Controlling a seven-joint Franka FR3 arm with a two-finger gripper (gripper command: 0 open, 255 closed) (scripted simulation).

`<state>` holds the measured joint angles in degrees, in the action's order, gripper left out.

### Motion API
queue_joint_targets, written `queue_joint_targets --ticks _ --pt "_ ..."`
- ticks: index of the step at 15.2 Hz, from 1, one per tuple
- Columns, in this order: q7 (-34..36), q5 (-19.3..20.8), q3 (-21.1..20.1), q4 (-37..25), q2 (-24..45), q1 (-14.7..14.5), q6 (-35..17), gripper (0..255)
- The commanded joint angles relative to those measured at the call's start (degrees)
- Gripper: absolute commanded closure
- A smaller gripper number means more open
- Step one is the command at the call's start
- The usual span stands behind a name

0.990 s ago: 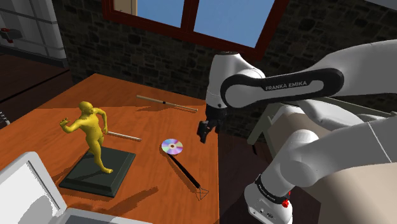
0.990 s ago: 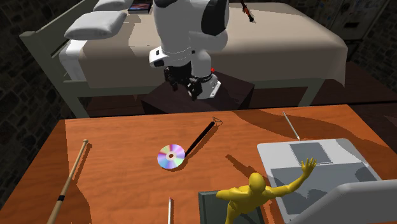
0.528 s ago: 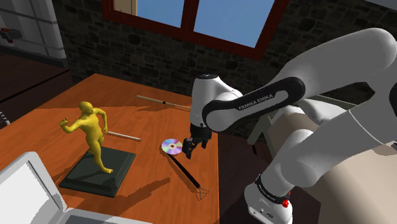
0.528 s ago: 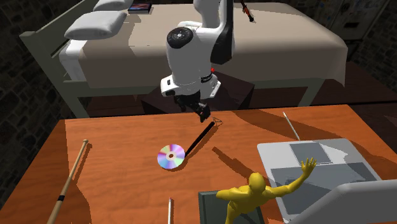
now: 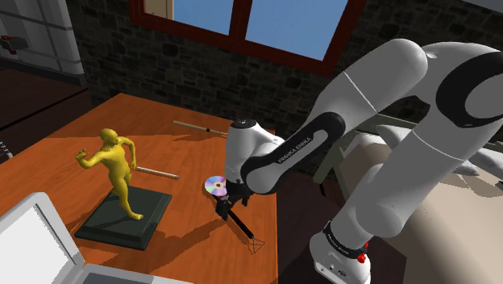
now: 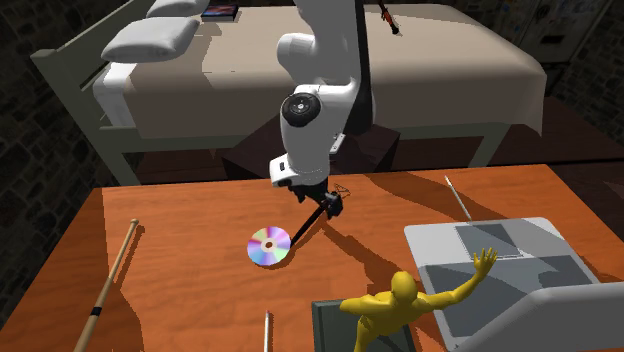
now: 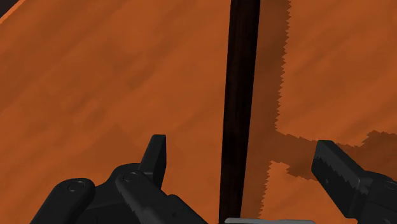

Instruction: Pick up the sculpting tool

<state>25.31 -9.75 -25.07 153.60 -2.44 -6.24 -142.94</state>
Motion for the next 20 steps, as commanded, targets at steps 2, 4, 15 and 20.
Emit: queue_joint_targets --ticks 2,4,15,20 --pt "1.0 1.5 0.0 0.0 2.9 0.2 -2.9 0" --pt "1.8 2.7 0.1 0.1 5.0 0.2 -4.8 0" --pt "1.6 2.4 0.1 0.6 4.8 0.2 -5.2 255" --pt "0.5 0.7 -0.1 0.0 1.5 0.1 -1.5 255"
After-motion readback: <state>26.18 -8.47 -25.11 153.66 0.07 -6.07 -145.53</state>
